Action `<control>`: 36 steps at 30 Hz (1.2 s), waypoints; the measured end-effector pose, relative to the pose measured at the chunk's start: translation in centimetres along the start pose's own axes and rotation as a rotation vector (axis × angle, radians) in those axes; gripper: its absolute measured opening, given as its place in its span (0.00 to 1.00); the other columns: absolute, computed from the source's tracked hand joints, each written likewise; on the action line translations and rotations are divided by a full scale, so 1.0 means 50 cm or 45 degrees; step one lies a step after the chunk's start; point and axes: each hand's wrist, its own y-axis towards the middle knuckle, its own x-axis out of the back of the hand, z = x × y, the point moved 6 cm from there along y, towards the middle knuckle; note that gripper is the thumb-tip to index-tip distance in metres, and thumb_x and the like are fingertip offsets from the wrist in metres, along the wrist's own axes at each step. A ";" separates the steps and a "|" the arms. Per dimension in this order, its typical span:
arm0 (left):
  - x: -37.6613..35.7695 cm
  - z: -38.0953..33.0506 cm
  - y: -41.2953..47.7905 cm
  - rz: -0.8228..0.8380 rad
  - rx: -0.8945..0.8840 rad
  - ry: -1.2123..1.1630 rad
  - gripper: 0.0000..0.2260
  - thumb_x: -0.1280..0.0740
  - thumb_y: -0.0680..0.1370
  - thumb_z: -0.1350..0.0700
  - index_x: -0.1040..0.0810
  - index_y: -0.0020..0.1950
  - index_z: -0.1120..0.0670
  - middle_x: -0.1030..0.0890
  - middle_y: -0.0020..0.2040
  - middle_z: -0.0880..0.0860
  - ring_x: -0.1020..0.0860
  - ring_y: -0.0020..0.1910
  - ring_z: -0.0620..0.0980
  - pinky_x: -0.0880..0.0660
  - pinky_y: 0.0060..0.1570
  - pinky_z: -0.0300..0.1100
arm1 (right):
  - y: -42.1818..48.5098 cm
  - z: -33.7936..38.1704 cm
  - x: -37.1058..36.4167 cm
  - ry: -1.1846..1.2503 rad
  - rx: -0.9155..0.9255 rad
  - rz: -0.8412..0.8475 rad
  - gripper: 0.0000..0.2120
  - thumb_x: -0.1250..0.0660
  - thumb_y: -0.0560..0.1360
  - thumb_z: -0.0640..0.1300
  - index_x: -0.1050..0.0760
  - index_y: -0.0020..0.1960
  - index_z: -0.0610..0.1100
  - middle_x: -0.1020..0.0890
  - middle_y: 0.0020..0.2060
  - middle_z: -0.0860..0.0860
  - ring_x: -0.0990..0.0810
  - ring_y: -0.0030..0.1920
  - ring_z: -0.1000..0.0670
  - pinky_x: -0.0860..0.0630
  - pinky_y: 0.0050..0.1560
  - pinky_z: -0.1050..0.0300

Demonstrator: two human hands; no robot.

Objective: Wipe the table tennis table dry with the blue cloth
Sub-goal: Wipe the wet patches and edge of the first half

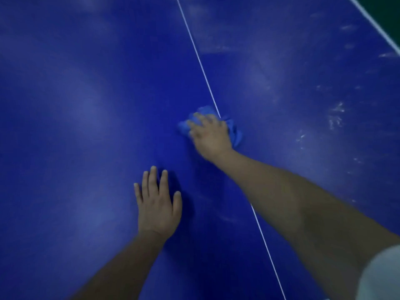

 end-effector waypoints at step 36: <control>0.019 0.127 -0.085 0.089 0.251 -0.025 0.32 0.51 0.79 0.42 0.42 0.81 0.56 0.47 0.82 0.58 0.54 0.81 0.56 0.58 0.78 0.60 | -0.302 -0.053 0.030 -0.037 -0.341 -0.014 0.23 0.47 0.79 0.54 0.24 0.69 0.53 0.27 0.72 0.48 0.27 0.69 0.38 0.27 0.57 0.39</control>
